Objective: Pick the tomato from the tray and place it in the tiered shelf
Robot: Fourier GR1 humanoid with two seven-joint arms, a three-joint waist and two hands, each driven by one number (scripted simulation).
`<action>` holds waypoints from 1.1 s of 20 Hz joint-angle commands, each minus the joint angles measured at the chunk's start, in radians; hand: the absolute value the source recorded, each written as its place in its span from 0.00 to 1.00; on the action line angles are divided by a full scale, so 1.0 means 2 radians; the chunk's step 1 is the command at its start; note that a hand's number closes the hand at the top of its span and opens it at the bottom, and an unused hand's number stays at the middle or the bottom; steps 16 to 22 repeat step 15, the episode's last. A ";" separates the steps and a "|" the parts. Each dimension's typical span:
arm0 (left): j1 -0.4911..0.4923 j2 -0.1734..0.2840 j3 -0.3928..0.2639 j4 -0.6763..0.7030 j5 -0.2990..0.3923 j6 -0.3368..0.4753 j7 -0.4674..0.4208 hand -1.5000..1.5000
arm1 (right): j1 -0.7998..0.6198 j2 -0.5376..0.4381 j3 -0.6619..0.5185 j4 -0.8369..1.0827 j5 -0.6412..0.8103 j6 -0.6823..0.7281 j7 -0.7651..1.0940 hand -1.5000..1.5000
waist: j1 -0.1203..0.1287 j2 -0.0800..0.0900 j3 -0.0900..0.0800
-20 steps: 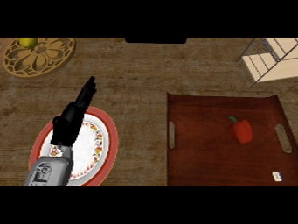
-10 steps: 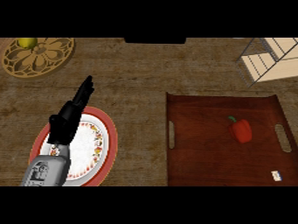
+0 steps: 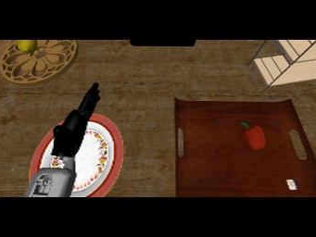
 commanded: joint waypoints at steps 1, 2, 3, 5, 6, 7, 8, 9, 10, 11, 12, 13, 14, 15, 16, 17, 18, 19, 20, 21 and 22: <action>-0.008 0.016 0.016 0.005 0.008 -0.009 0.003 0.50 | 0.028 -0.064 -0.015 0.032 -0.011 0.045 0.047 0.00 | -0.002 0.002 0.001; -0.027 -0.002 0.009 0.017 -0.006 0.014 0.009 0.50 | 0.032 -0.073 0.001 0.031 0.001 0.060 0.059 0.00 | -0.005 0.001 0.000; 0.003 0.005 0.004 0.021 -0.004 0.000 -0.024 0.50 | 0.037 -0.092 -0.004 0.040 -0.001 0.072 0.059 0.00 | 0.001 0.003 0.001; -0.002 0.006 0.003 0.008 -0.003 -0.001 -0.007 0.50 | 0.073 -0.123 -0.005 0.049 -0.002 0.113 0.056 0.00 | -0.004 0.001 0.001; 0.010 0.014 0.008 -0.005 0.011 -0.016 0.003 0.50 | 0.075 -0.127 -0.005 0.050 -0.004 0.121 0.065 0.00 | 0.001 0.001 0.001; -0.021 -0.007 0.000 -0.008 -0.005 0.012 0.026 0.50 | 0.102 -0.141 -0.019 0.062 -0.016 0.148 0.044 0.00 | -0.008 0.000 0.002; 0.005 0.002 0.003 -0.018 -0.002 0.006 0.012 0.50 | 0.114 -0.173 -0.027 0.070 -0.020 0.172 0.044 0.00 | -0.008 0.000 0.003; -0.005 0.014 0.018 0.011 0.008 -0.006 -0.006 0.50 | 0.144 -0.162 -0.021 0.074 -0.014 0.175 0.012 0.00 | -0.010 0.002 0.002; -0.013 0.020 0.021 0.008 0.006 -0.005 -0.003 0.50 | 0.138 -0.179 -0.028 0.073 -0.021 0.188 0.019 0.00 | -0.006 0.002 0.002; -0.012 0.012 0.020 0.002 0.009 -0.001 0.000 0.50 | 0.161 -0.177 -0.022 0.076 -0.014 0.189 0.007 0.00 | -0.006 0.002 0.002; -0.010 0.000 0.004 -0.004 -0.005 0.009 0.010 0.50 | 0.181 -0.179 -0.030 0.082 -0.022 0.206 -0.020 0.00 | -0.009 0.001 0.003; -0.020 0.025 0.032 0.017 0.019 -0.015 -0.001 0.50 | 0.188 -0.193 -0.047 0.095 -0.039 0.229 -0.012 0.00 | -0.012 0.001 0.002; -0.006 0.010 0.018 0.023 0.005 0.000 -0.014 0.50 | 0.195 -0.199 -0.045 0.094 -0.036 0.231 -0.015 0.00 | -0.010 0.002 0.003; -0.003 0.014 0.016 0.012 0.004 -0.003 -0.012 0.50 | 0.204 -0.198 -0.049 0.100 -0.039 0.239 -0.022 0.00 | -0.007 0.002 0.003; -0.003 0.014 0.016 0.012 0.004 -0.003 -0.012 0.50 | 0.204 -0.198 -0.049 0.100 -0.039 0.239 -0.022 0.00 | -0.007 0.002 0.003; -0.003 0.014 0.016 0.012 0.004 -0.003 -0.012 0.50 | 0.204 -0.198 -0.049 0.100 -0.039 0.239 -0.022 0.00 | -0.007 0.002 0.003; -0.003 0.014 0.016 0.012 0.004 -0.003 -0.012 0.50 | 0.204 -0.198 -0.049 0.100 -0.039 0.239 -0.022 0.00 | -0.007 0.002 0.003; -0.003 0.014 0.016 0.012 0.004 -0.003 -0.012 0.50 | 0.204 -0.198 -0.049 0.100 -0.039 0.239 -0.022 0.00 | -0.007 0.002 0.003; -0.003 0.014 0.016 0.012 0.004 -0.003 -0.012 0.50 | 0.204 -0.198 -0.049 0.100 -0.039 0.239 -0.022 0.00 | -0.007 0.002 0.003; -0.003 0.014 0.016 0.012 0.004 -0.003 -0.012 0.50 | 0.204 -0.198 -0.049 0.100 -0.039 0.239 -0.022 0.00 | -0.007 0.002 0.003; -0.003 0.014 0.016 0.012 0.004 -0.003 -0.012 0.50 | 0.204 -0.198 -0.049 0.100 -0.039 0.239 -0.022 0.00 | -0.007 0.002 0.003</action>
